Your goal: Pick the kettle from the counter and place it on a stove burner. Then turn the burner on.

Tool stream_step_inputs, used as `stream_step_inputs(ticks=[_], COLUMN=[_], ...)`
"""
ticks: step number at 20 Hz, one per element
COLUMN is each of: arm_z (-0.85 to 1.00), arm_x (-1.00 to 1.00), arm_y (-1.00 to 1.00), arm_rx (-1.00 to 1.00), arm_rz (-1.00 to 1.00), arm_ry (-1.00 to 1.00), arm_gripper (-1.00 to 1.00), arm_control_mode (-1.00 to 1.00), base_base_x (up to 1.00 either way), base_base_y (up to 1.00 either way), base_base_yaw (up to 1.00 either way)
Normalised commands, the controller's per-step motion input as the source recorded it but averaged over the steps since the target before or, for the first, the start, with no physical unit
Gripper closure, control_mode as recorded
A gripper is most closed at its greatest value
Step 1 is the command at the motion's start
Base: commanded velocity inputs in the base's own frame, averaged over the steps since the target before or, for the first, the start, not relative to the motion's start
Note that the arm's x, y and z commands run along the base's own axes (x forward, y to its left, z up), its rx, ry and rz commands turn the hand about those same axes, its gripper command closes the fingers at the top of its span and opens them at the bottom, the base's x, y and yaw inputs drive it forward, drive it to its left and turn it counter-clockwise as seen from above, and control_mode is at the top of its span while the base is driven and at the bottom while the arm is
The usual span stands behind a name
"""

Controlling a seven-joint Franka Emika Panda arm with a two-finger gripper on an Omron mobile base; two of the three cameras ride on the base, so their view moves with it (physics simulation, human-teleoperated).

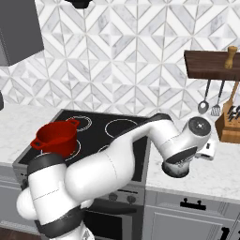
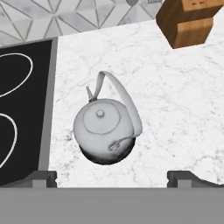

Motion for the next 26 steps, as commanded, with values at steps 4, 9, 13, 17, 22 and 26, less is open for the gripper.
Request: stream_step_inputs(ticks=[4,9,13,17,22,26], arm_z=[-0.17,-0.18,-0.2,-0.17,-0.11,-0.05], arm_x=[0.2,0.32,0.32,0.26,0.12,0.02], arm_y=[0.0,0.0,0.0,-0.06,-0.14,-0.16], arm_rx=[0.0,0.0,0.04,0.09,0.11,0.09], arm_rz=[0.0,0.01,0.02,0.02,0.04,0.03], arm_ry=[0.0,0.01,0.01,0.01,0.0,0.0], arm_gripper=[-1.0,-1.0,-1.0,-1.0,-1.0,-1.0], arm_control_mode=[-1.0,-1.0,-1.0,-1.0,-1.0,-1.0], base_base_x=[0.0,0.0,0.0,0.0,0.0,0.0], base_base_y=[0.0,0.0,0.0,0.0,0.0,0.0], base_base_yaw=[0.0,0.0,0.0,0.0,0.0,0.0])
